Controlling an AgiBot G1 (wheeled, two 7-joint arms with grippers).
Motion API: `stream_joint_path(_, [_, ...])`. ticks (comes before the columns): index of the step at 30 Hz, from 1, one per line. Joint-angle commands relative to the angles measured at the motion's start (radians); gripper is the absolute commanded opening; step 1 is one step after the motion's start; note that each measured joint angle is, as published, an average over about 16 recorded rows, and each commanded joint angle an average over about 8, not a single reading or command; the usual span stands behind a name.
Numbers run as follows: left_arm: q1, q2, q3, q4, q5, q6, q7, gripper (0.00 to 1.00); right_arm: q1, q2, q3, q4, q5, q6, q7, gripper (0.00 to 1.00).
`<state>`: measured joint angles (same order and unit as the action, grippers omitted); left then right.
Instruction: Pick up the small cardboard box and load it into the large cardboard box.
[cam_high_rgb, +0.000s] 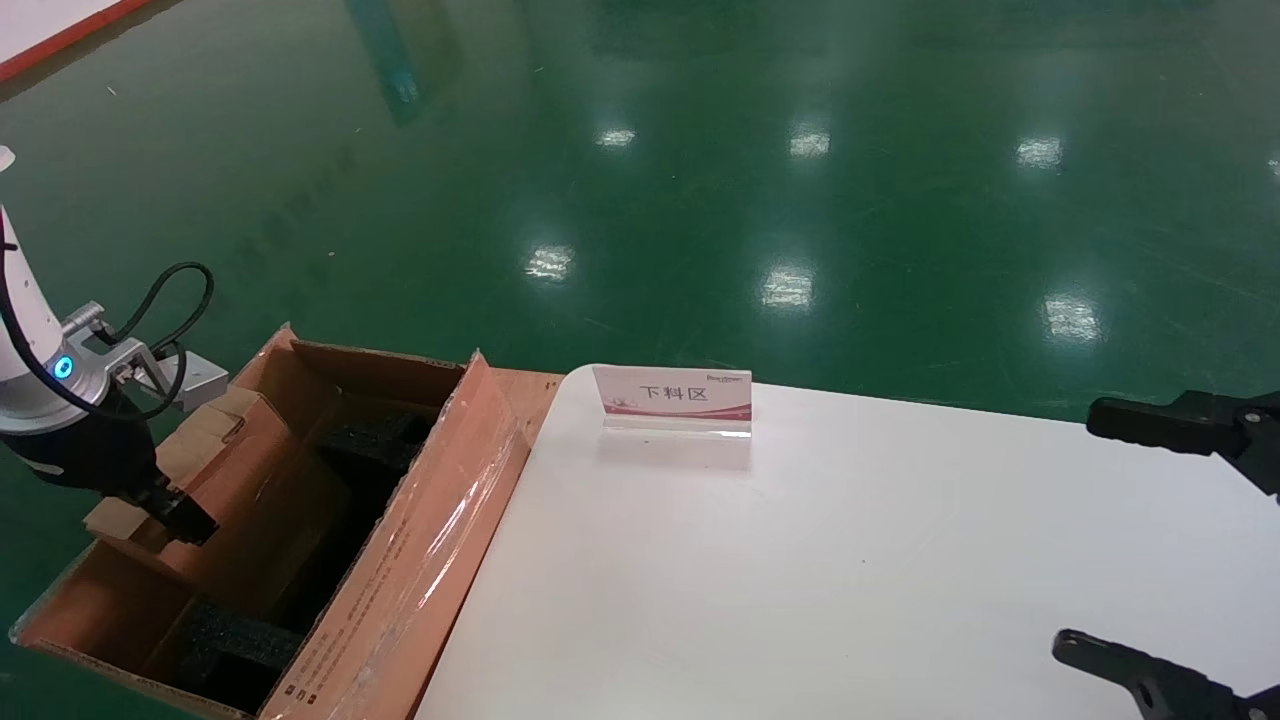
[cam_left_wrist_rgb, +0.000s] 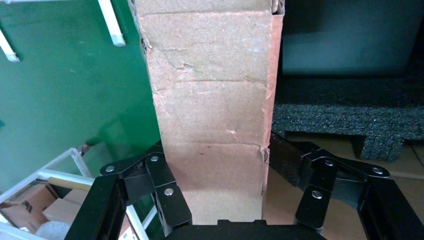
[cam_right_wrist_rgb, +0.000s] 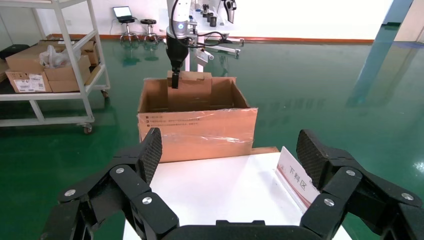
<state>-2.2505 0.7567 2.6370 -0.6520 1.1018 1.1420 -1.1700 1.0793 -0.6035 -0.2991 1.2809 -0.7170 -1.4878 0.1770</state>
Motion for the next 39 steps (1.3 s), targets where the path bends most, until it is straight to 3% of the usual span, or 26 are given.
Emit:
stream_joint_path(1, [-0.001,-0.001,0.0,-0.001,0.0,0.0,0.0,1.0,0.0,0.0,0.0,0.0,0.0,0.0,0.0,1.0])
stream_joint_path(24, [-0.031,0.001,-0.007,-0.027,0.007,-0.012,0.025,1.0,0.0,0.0,0.0,0.0,0.0,0.0,0.0,1.0])
stream_joint_path(31, [-0.186,-0.036,-0.047,-0.18,0.022,-0.07,0.12,1.0,0.0,0.0,-0.001,-0.001,0.0,0.0,0.0,1.0])
stream_joint_path(39, [-0.411,-0.161,-0.115,-0.473,0.022,-0.152,0.216,1.0,0.001,0.0,-0.001,-0.001,0.0,0.0,-0.001,1.0])
